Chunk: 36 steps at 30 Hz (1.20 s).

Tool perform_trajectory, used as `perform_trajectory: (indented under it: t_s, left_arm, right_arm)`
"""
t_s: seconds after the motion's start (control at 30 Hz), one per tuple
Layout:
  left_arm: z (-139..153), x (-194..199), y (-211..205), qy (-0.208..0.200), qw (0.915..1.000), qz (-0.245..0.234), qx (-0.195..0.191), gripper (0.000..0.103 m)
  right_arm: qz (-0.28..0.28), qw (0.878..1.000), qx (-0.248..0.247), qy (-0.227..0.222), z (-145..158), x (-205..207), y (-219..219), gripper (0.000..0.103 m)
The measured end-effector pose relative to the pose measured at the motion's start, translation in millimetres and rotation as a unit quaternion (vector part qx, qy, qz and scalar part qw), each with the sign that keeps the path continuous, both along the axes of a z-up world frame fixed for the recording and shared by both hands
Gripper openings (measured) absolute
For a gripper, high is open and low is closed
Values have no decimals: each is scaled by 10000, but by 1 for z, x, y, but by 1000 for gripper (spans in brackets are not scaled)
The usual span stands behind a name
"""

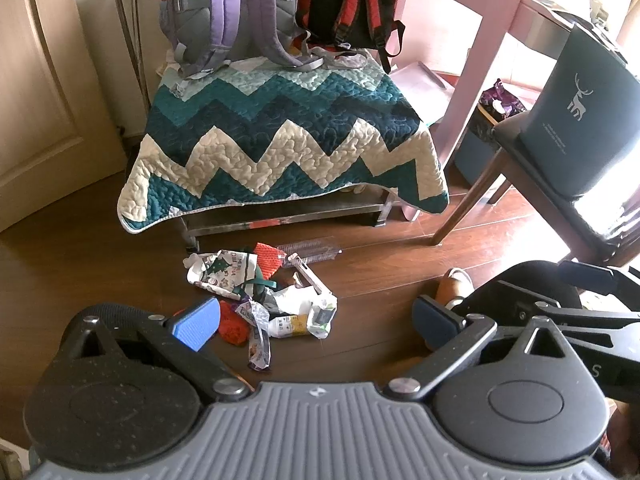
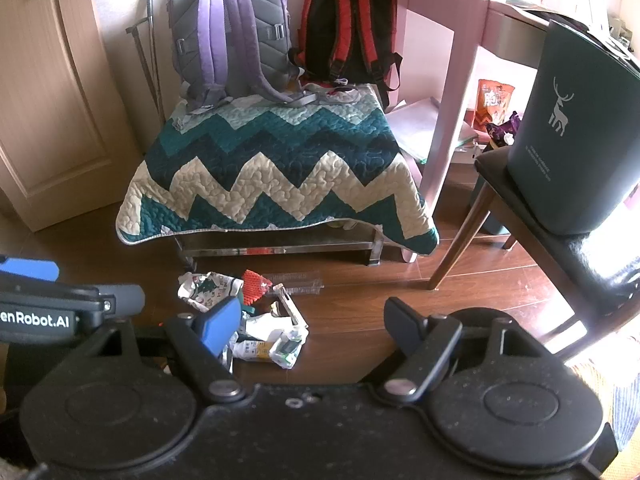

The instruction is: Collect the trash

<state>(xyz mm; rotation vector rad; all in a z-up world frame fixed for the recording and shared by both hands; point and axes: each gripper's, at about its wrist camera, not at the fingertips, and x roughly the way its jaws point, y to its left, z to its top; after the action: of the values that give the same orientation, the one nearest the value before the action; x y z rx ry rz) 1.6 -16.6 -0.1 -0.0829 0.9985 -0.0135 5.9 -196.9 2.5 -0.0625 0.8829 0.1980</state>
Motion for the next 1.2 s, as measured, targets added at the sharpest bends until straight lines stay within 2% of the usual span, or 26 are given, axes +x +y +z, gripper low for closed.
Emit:
perform_trajectory:
  t_s: [0.87,1.2]
  left_arm:
    - [0,8,13,-18,10000,22,2,103]
    - [-26,44,33,82,9997,206,-51,103]
  right_arm:
    - [52,10000,-17,58,-5,1,7,79]
    - [494,9983,-221,215,-26,40,22,79]
